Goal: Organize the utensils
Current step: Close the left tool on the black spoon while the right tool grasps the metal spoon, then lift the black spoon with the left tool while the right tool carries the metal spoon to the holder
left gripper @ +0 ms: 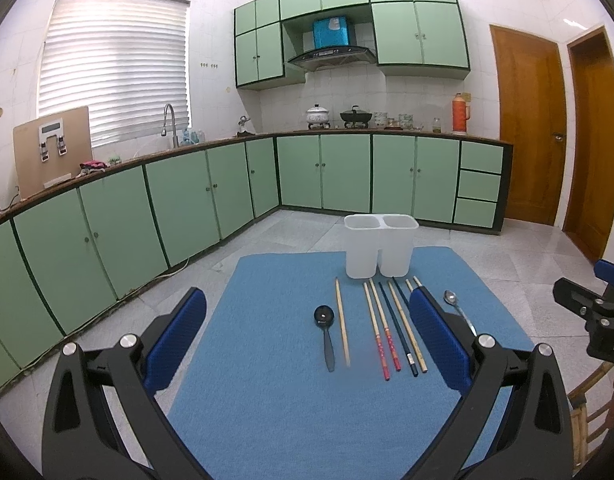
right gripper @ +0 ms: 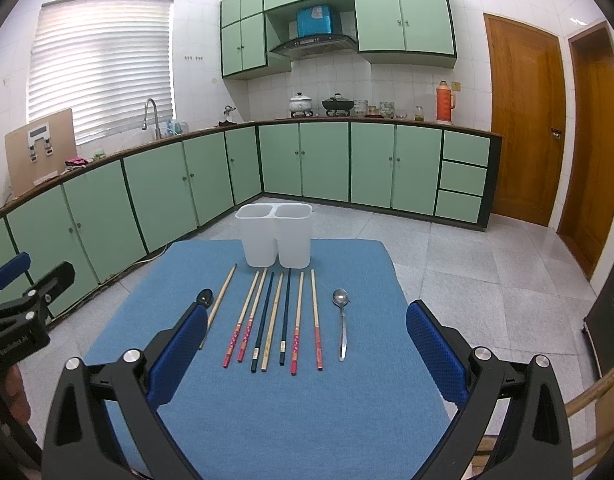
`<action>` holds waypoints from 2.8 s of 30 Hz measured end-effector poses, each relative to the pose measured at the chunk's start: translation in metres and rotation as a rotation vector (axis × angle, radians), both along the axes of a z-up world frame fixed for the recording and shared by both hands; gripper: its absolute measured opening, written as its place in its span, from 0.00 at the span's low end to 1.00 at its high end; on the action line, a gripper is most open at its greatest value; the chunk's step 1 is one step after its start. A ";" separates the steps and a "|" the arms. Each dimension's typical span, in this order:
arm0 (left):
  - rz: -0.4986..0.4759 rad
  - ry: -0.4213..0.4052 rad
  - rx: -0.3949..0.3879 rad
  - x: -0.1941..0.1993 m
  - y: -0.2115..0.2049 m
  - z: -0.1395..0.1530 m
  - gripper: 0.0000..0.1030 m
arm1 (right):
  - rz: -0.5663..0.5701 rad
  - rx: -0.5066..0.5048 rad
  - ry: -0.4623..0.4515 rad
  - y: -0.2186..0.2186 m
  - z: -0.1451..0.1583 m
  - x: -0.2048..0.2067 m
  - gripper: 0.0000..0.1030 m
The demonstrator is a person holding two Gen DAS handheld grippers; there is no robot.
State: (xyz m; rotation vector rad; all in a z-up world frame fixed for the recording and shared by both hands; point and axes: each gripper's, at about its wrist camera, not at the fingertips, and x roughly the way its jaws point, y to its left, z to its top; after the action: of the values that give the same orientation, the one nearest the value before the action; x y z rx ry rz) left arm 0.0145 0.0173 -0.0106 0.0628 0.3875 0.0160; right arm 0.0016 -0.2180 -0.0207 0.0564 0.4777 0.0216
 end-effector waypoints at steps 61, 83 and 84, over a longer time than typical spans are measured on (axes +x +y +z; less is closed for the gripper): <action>-0.071 0.863 -0.055 0.317 0.017 -0.164 0.51 | 0.099 0.092 0.768 -0.063 -0.177 0.329 0.27; -0.160 0.607 -0.120 0.277 0.017 -0.111 0.33 | 0.130 0.146 0.509 -0.071 -0.118 0.278 0.27; -0.160 0.593 -0.117 0.278 0.016 -0.112 0.33 | 0.132 0.148 0.495 -0.071 -0.113 0.276 0.26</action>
State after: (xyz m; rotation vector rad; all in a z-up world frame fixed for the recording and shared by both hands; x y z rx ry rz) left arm 0.2923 0.0337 -0.1225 -0.0195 0.9742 -0.1873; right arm 0.2776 -0.2891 -0.1333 0.1776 0.9736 0.1757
